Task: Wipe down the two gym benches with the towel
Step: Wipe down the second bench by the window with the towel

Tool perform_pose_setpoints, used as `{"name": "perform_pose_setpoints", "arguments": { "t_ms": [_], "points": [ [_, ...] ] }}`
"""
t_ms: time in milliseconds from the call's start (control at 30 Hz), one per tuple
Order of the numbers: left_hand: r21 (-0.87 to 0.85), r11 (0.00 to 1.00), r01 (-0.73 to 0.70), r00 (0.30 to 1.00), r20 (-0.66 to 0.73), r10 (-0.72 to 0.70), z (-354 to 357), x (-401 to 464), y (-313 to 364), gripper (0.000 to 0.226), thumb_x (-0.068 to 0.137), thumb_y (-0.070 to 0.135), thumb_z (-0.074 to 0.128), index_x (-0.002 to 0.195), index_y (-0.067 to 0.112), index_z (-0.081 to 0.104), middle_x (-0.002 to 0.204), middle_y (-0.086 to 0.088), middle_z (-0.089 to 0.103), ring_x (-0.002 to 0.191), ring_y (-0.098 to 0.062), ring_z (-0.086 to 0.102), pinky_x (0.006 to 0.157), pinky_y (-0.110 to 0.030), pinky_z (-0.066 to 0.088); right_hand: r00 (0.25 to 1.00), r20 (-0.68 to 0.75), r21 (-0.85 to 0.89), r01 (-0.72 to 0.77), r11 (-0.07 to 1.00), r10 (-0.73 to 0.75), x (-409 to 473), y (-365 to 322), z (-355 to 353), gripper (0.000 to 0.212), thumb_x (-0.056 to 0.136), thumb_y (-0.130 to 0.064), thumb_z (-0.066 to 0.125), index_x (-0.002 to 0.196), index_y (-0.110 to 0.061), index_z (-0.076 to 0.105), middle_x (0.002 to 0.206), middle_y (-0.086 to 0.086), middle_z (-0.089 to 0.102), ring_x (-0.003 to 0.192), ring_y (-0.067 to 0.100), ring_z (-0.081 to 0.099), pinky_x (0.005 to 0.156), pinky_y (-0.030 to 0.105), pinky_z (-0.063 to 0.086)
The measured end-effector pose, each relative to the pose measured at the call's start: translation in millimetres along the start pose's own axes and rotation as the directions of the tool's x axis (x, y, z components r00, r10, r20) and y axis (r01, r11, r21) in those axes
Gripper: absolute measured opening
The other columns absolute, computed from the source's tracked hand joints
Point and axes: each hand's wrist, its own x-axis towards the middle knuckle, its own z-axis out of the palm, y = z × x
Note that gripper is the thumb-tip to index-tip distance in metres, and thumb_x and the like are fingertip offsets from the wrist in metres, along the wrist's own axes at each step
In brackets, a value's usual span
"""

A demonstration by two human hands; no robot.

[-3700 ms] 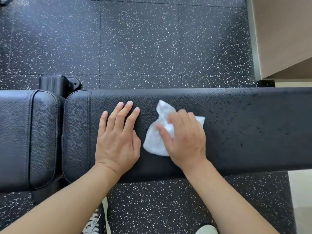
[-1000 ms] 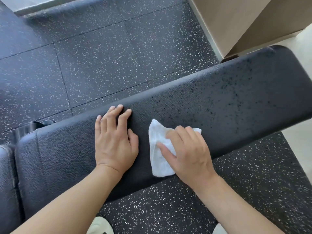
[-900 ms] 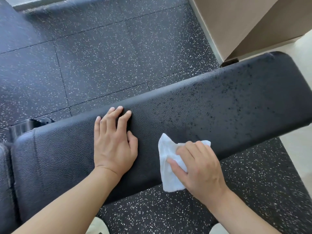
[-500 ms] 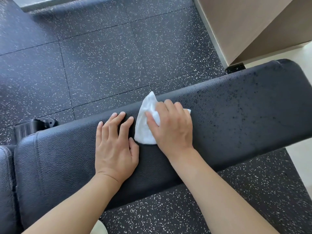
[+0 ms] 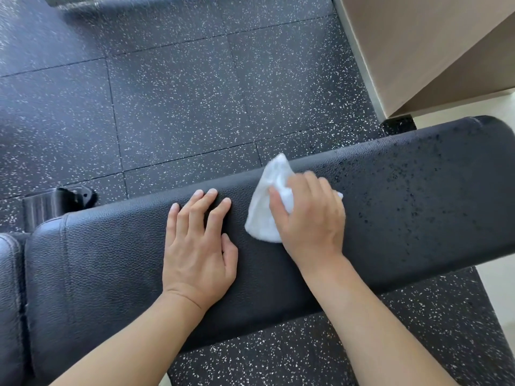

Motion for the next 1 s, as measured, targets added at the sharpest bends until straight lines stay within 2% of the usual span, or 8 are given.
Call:
{"name": "perform_pose_setpoints", "arguments": {
  "t_ms": [133, 267, 333, 567, 700, 833, 900, 1000],
  "points": [
    [0.003, 1.000, -0.005, 1.000, 0.007, 0.005, 2, 0, -1, 0.056, 0.088, 0.028, 0.047, 0.142, 0.015, 0.056, 0.154, -0.009, 0.048, 0.149, -0.034, 0.038, 0.127, -0.059, 0.022, 1.000, 0.015, 0.011, -0.026, 1.000, 0.026, 22, -31, 13, 0.031, 0.101, -0.045, 0.055, 0.091, -0.017, 0.058, 0.086, 0.003, 0.055, 0.079, 0.027, 0.051, 0.070, 0.040, 0.036],
    [-0.008, 1.000, -0.007, 1.000, 0.000, 0.007, 3, 0, -2, 0.056, 0.089, 0.027, 0.047, 0.143, 0.016, 0.055, 0.155, -0.009, 0.047, 0.150, -0.034, 0.038, 0.127, -0.058, 0.021, 0.961, 0.023, 0.060, 0.274, 0.960, -0.276, -29, -1, -2, 0.031, 0.103, -0.042, 0.055, 0.093, -0.014, 0.062, 0.084, 0.003, 0.052, 0.076, 0.025, 0.046, 0.068, 0.041, 0.039],
    [-0.007, 1.000, -0.012, 1.000, -0.006, 0.012, 3, 0, -2, 0.056, 0.089, 0.027, 0.047, 0.143, 0.015, 0.055, 0.155, -0.009, 0.047, 0.150, -0.034, 0.038, 0.128, -0.058, 0.021, 0.946, 0.035, 0.078, 0.318, 0.945, -0.321, -38, 29, -12, 0.032, 0.104, -0.041, 0.057, 0.092, -0.012, 0.064, 0.082, 0.004, 0.052, 0.074, 0.026, 0.046, 0.066, 0.043, 0.041],
    [-0.008, 1.000, -0.003, 1.000, -0.006, 0.003, 2, -1, -1, 0.055, 0.088, 0.027, 0.047, 0.141, 0.014, 0.057, 0.154, -0.010, 0.048, 0.149, -0.035, 0.040, 0.127, -0.059, 0.022, 0.986, -0.010, -0.047, -0.165, 0.985, 0.164, 21, -15, 6, 0.030, 0.101, -0.043, 0.057, 0.092, -0.014, 0.061, 0.088, 0.004, 0.057, 0.080, 0.029, 0.053, 0.070, 0.042, 0.037],
    [-0.017, 1.000, 0.004, 1.000, -0.004, -0.004, 3, -1, -1, 0.048, 0.087, 0.028, 0.045, 0.130, 0.011, 0.058, 0.150, -0.010, 0.048, 0.148, -0.034, 0.038, 0.127, -0.058, 0.021, 0.996, 0.020, 0.006, 0.086, 0.996, -0.086, 37, -60, 26, 0.028, 0.097, -0.043, 0.060, 0.093, -0.016, 0.063, 0.086, 0.005, 0.061, 0.080, 0.028, 0.056, 0.068, 0.042, 0.040],
    [-0.005, 1.000, -0.007, 1.000, -0.002, 0.007, 2, 0, -1, 0.054, 0.088, 0.028, 0.046, 0.139, 0.014, 0.057, 0.153, -0.010, 0.049, 0.149, -0.034, 0.040, 0.128, -0.058, 0.021, 0.940, 0.032, 0.033, 0.340, 0.940, -0.341, 48, -6, 15, 0.032, 0.099, -0.043, 0.061, 0.096, -0.012, 0.066, 0.084, 0.008, 0.060, 0.077, 0.031, 0.056, 0.067, 0.044, 0.043],
    [-0.001, 1.000, -0.008, 1.000, -0.006, 0.008, 2, 0, -1, 0.055, 0.089, 0.028, 0.046, 0.141, 0.015, 0.057, 0.153, -0.010, 0.049, 0.149, -0.035, 0.041, 0.127, -0.058, 0.022, 0.963, 0.081, 0.021, 0.257, 0.966, -0.258, 65, 31, 6, 0.035, 0.101, -0.044, 0.057, 0.091, -0.011, 0.062, 0.083, 0.008, 0.057, 0.077, 0.031, 0.053, 0.068, 0.044, 0.042],
    [0.002, 1.000, -0.002, 1.000, -0.006, 0.002, 2, -1, -1, 0.056, 0.089, 0.028, 0.045, 0.142, 0.014, 0.058, 0.153, -0.011, 0.050, 0.149, -0.035, 0.042, 0.127, -0.058, 0.023, 0.998, 0.054, -0.085, -0.040, 0.996, 0.045, 75, 31, 5, 0.038, 0.102, -0.048, 0.050, 0.089, -0.013, 0.062, 0.086, 0.007, 0.059, 0.082, 0.032, 0.053, 0.073, 0.043, 0.037]
  ]
}}
